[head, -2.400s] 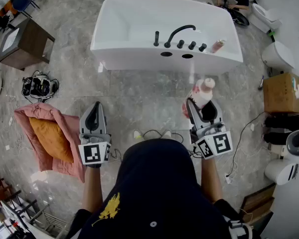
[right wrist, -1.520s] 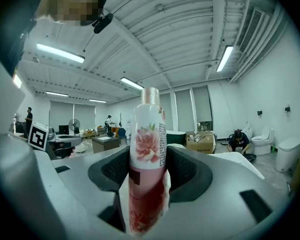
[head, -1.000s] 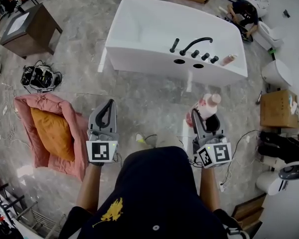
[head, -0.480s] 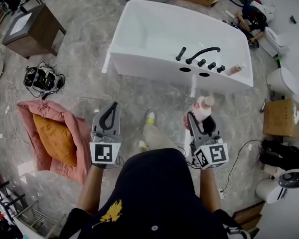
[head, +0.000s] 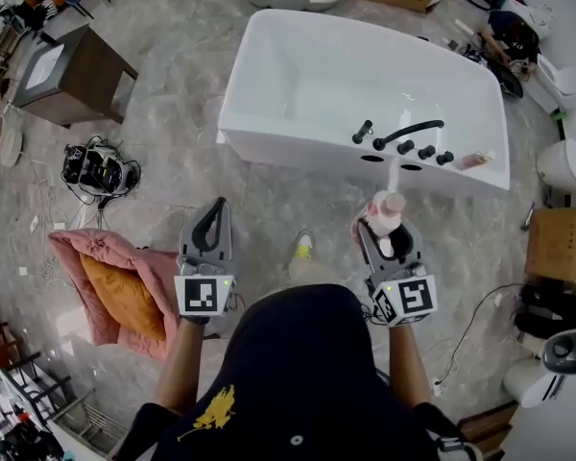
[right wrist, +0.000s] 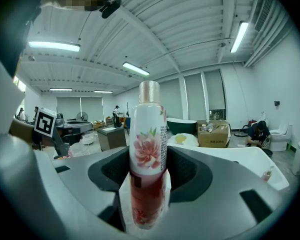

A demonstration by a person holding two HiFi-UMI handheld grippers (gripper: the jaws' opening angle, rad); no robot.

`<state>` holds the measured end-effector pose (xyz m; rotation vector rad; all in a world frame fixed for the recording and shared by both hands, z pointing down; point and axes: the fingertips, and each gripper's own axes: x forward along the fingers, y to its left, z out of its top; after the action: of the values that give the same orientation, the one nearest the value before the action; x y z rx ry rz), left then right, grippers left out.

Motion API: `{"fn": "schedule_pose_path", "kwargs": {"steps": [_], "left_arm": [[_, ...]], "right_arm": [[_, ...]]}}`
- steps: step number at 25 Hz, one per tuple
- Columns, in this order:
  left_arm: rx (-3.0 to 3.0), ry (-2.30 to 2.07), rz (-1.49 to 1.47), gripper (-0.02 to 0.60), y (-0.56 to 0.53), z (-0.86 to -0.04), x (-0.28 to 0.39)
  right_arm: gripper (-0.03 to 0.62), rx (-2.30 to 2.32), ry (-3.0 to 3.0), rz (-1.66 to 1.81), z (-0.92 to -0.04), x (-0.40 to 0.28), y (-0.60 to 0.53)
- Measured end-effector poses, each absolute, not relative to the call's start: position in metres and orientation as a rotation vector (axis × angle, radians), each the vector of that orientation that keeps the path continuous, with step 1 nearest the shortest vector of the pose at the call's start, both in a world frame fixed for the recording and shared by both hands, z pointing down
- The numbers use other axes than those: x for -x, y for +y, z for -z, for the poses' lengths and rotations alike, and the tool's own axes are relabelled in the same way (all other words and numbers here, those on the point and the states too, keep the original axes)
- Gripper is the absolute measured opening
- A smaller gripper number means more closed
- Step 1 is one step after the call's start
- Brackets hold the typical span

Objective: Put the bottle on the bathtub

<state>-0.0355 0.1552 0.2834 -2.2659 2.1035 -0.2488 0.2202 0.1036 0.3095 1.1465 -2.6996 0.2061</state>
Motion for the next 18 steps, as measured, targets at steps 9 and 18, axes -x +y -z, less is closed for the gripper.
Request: {"fn": "schedule_pose_path", "kwargs": {"steps": [9,18], "left_arm": [[2.290,2.073,0.287,0.017,0.061,-0.282,0.033],[2.327,2.103,0.318,0.017,0.013,-0.302,0.073]], "right_arm": [[0.218,-1.182,-2.651,-0.237,-0.334,-0.220,0.025],[0.218,-1.168,-2.577,-0.291,-0.351,-0.185,-0.024]]}}
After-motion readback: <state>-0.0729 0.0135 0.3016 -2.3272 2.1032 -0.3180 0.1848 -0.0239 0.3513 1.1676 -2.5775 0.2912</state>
